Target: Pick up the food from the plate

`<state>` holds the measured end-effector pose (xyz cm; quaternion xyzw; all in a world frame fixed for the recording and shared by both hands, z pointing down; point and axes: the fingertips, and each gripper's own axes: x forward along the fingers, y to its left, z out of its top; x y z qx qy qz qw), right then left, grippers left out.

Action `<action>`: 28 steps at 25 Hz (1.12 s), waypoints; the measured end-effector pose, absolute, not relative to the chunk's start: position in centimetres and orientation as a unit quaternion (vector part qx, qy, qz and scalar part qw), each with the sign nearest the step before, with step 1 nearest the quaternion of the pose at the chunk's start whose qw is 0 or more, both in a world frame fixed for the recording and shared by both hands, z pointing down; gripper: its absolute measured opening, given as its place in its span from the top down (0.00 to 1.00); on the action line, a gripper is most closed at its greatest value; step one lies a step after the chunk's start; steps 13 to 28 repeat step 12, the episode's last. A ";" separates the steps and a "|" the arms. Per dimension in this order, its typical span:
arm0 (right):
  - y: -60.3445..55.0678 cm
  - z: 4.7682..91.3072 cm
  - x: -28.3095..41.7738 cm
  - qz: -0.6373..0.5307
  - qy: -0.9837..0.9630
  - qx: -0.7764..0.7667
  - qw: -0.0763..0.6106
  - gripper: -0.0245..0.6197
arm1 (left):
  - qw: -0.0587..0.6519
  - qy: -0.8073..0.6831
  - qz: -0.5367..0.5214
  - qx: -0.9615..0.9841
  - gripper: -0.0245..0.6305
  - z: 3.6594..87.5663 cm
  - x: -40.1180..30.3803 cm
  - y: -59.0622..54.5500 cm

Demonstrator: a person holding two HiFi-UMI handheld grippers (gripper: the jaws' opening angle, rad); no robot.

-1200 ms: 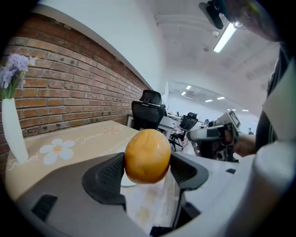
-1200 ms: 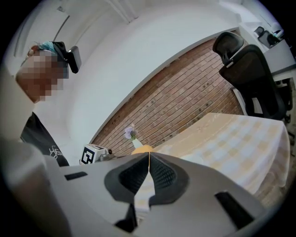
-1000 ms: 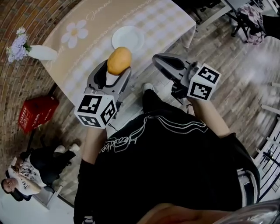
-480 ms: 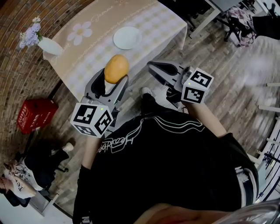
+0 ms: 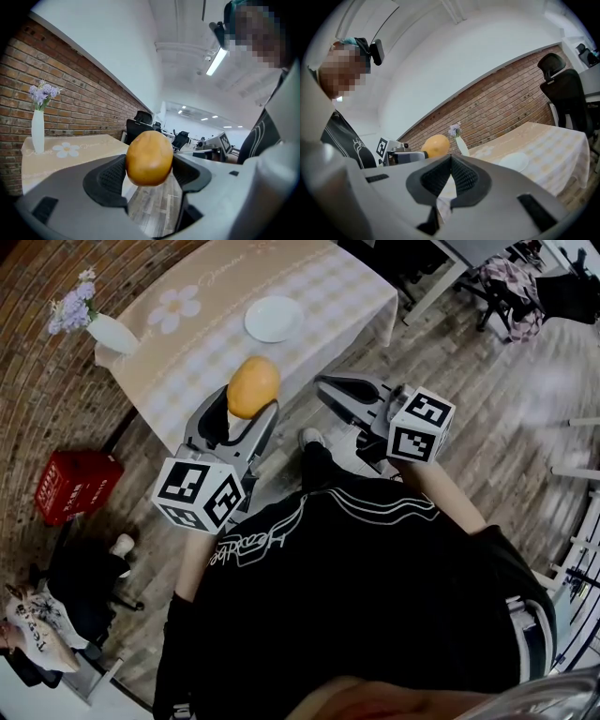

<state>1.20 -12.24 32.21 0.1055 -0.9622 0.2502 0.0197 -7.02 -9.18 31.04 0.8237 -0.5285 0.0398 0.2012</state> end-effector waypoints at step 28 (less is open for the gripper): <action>-13.3 32.3 2.0 0.250 -0.962 0.103 0.021 0.97 | 0.203 -0.530 0.042 0.822 0.49 31.2 -6.1 -10.2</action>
